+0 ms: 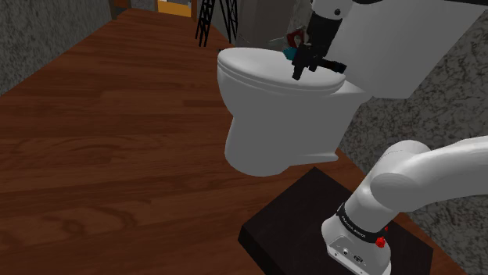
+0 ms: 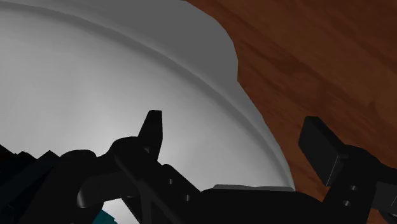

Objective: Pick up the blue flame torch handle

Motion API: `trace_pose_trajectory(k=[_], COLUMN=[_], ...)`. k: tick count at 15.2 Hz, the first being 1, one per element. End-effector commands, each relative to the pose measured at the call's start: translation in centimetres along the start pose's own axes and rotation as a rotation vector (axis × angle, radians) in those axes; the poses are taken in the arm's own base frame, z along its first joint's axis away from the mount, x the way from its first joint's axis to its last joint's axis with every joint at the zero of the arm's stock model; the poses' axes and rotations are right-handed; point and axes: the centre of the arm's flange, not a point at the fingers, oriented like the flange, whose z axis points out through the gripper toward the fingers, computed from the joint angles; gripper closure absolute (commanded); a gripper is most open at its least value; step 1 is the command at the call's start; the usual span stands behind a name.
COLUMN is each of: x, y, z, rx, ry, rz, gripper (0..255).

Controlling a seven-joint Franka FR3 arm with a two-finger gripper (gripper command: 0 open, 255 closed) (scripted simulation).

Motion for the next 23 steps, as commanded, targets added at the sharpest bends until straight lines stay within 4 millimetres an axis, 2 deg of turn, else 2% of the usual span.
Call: trace_pose_trajectory(k=[1,5,9,13,18,19,23], x=[0.0,-0.4,0.5,2.8,7.3,7.8,7.6], y=[0.0,6.1,12.1,17.8,24.0,24.5,24.2], z=[0.0,-0.6,-0.9,-0.9,-0.5,-0.5,1.6], rx=[0.0,0.054,0.107,0.161,0.228,0.235,0.235], ry=[0.0,0.014,0.029,0.043,0.061,0.063,0.063], rz=[0.0,-0.223,-0.445,-0.668,-0.947,-0.974,-0.974], gripper=[0,0,0,0,0,0,0])
